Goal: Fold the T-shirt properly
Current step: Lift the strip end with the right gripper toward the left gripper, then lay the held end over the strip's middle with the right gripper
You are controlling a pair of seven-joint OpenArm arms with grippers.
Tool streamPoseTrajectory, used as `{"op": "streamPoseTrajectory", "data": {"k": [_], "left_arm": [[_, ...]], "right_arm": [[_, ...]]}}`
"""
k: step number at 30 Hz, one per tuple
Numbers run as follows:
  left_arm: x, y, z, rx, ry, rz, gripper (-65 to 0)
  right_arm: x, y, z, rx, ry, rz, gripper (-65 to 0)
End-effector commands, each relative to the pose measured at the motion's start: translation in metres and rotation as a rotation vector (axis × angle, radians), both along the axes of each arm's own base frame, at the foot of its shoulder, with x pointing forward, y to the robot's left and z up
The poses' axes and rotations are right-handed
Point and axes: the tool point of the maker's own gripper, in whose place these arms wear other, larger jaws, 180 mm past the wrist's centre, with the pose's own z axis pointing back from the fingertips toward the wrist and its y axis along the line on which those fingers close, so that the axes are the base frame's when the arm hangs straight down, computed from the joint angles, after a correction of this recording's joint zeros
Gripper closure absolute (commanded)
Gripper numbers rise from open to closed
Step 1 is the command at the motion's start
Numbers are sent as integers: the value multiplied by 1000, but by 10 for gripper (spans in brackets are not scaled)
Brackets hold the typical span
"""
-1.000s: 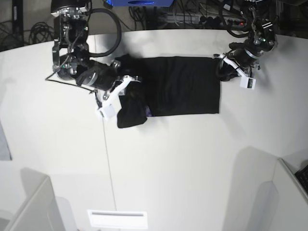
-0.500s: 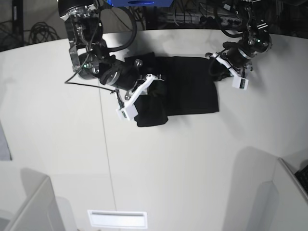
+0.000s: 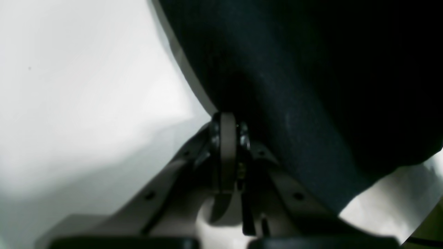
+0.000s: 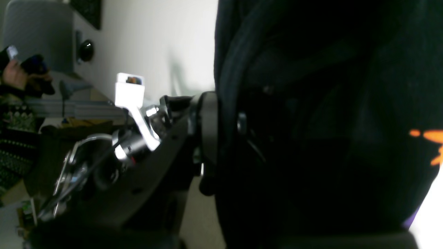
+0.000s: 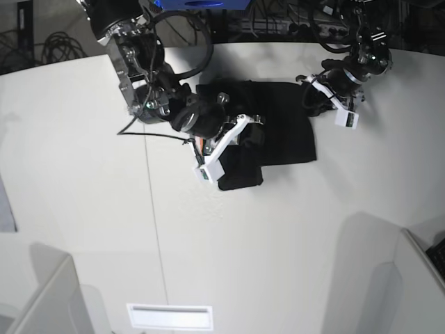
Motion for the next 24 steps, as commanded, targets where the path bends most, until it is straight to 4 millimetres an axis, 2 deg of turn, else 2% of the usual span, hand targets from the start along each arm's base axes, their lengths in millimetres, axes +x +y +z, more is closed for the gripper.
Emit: {"op": "streamPoseTrajectory", "data": {"k": [1, 4, 8, 12, 17, 24], "left_arm": [[-10, 13, -7, 63, 59, -18, 0], [-7, 15, -5, 69, 51, -19, 0], [-5, 31, -2, 85, 41, 22, 0], [1, 31, 7, 94, 12, 18, 0], [5, 30, 15, 103, -10, 10, 0], [3, 36, 15, 122, -3, 1, 0]], "right_arm": [[7, 2, 9, 23, -33, -11, 0], [12, 1, 9, 26, -47, -29, 0], [14, 6, 13, 41, -51, -32, 0], [19, 10, 7, 35, -35, -30, 0], [7, 39, 8, 28, -74, 60, 0], [9, 41, -4, 6, -56, 62, 0]]}}
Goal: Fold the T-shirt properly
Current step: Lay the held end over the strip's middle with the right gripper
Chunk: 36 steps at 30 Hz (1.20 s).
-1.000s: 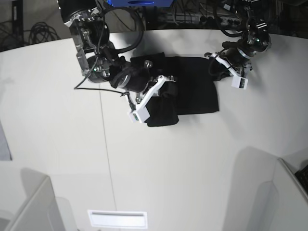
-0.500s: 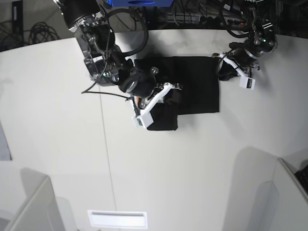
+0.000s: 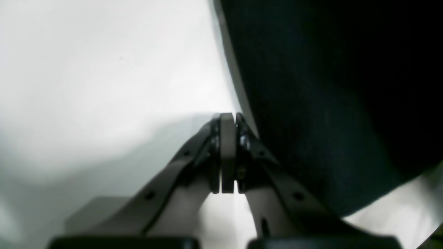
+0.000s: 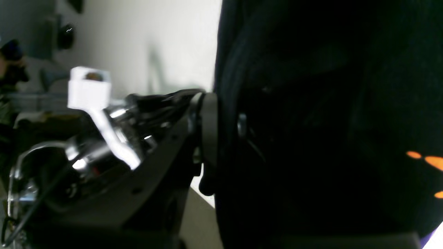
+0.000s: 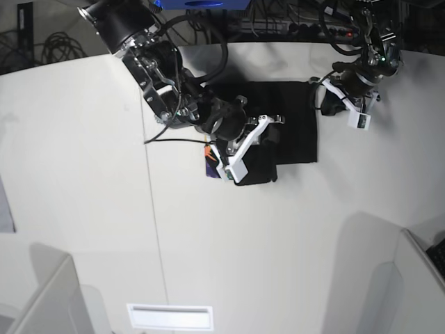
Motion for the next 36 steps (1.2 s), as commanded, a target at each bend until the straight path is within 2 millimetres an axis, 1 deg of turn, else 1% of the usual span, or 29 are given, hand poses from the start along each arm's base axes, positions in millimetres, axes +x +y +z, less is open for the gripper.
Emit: {"op": "streamPoseTrajectory", "data": {"k": [1, 12, 13, 17, 20, 26, 29, 33, 36], "left_arm": [[2, 8, 6, 25, -14, -5, 0], [4, 9, 6, 29, -14, -8, 0], [4, 9, 6, 29, -14, -8, 0], [4, 10, 6, 29, -15, -6, 0], [4, 10, 6, 29, -15, -6, 0], [3, 10, 6, 30, -13, -7, 0], [2, 11, 7, 33, -14, -8, 0], [1, 21, 8, 60, -8, -15, 0], [-8, 47, 13, 87, -8, 49, 0]], "right_arm": [[7, 7, 16, 43, -37, -3, 0], [7, 9, 18, 49, -43, 4, 0], [6, 11, 20, 53, -43, 6, 0], [-2, 30, 27, 53, -72, 81, 0], [-1, 31, 28, 54, -77, 81, 0], [-3, 30, 11, 24, -37, 82, 0], [1, 31, 12, 20, -43, 83, 0], [1, 31, 12, 20, -45, 83, 0], [1, 31, 12, 21, -44, 83, 0]]}}
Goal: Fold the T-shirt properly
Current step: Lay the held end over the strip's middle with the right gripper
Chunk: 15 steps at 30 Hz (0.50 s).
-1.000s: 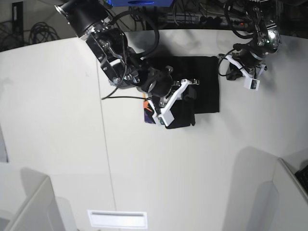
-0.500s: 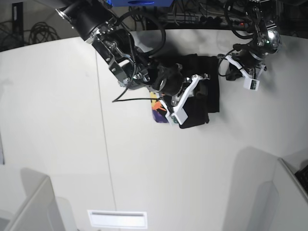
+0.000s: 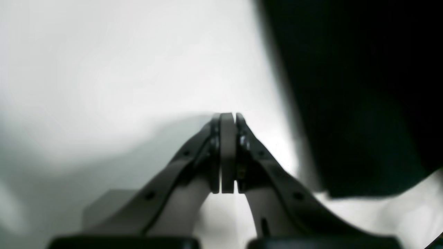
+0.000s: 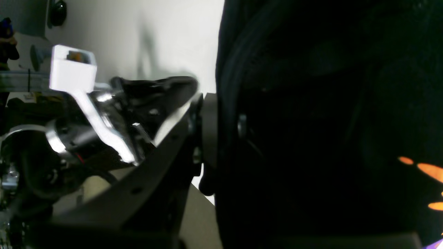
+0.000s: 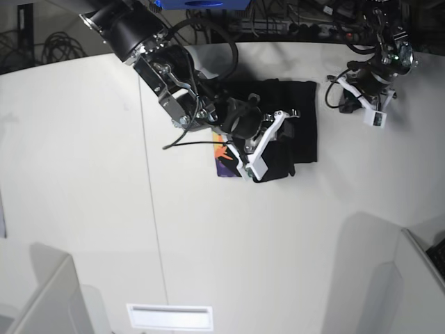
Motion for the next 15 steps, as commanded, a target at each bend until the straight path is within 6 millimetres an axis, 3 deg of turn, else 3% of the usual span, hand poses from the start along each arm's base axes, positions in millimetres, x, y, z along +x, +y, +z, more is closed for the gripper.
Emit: {"op": "streamPoseTrajectory", "data": {"k": [1, 8, 15], "left_arm": [[3, 12, 11, 19, -33, 15, 0], [-4, 49, 20, 66, -46, 106, 0], [-6, 54, 21, 73, -46, 119, 0]], "right_arm": [[7, 7, 16, 40, -40, 2, 0], [8, 14, 14, 46, -24, 3, 0], [9, 15, 10, 35, -9, 7, 0]]}}
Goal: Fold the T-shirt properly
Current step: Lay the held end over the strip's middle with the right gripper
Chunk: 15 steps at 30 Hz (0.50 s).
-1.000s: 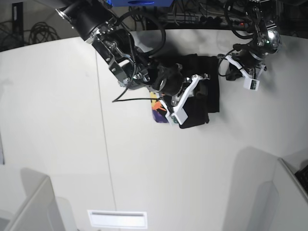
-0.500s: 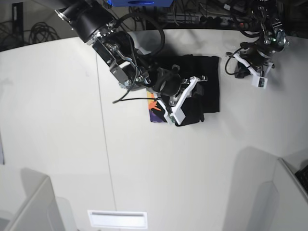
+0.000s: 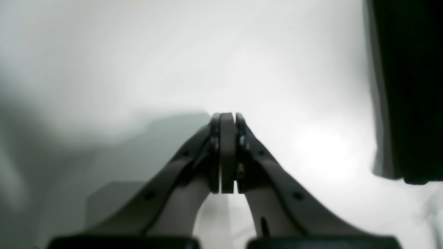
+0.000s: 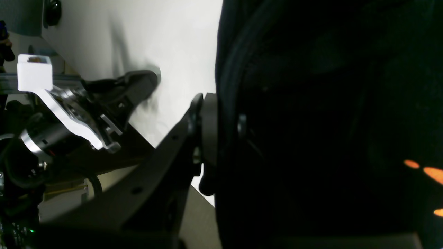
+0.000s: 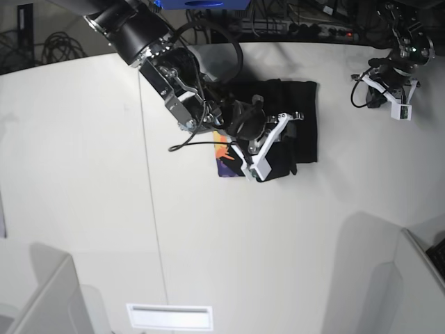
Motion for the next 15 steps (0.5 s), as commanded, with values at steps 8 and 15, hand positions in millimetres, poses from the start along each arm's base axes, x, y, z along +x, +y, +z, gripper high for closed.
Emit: {"op": "streamPoseTrajectory", "data": {"k": [8, 15], "left_arm": [[7, 4, 10, 13, -35, -9, 0], [7, 4, 10, 12, -36, -9, 0]], "right_arm": [[-5, 15, 18, 37, -34, 57, 0], [-5, 16, 16, 36, -30, 55, 0]]}}
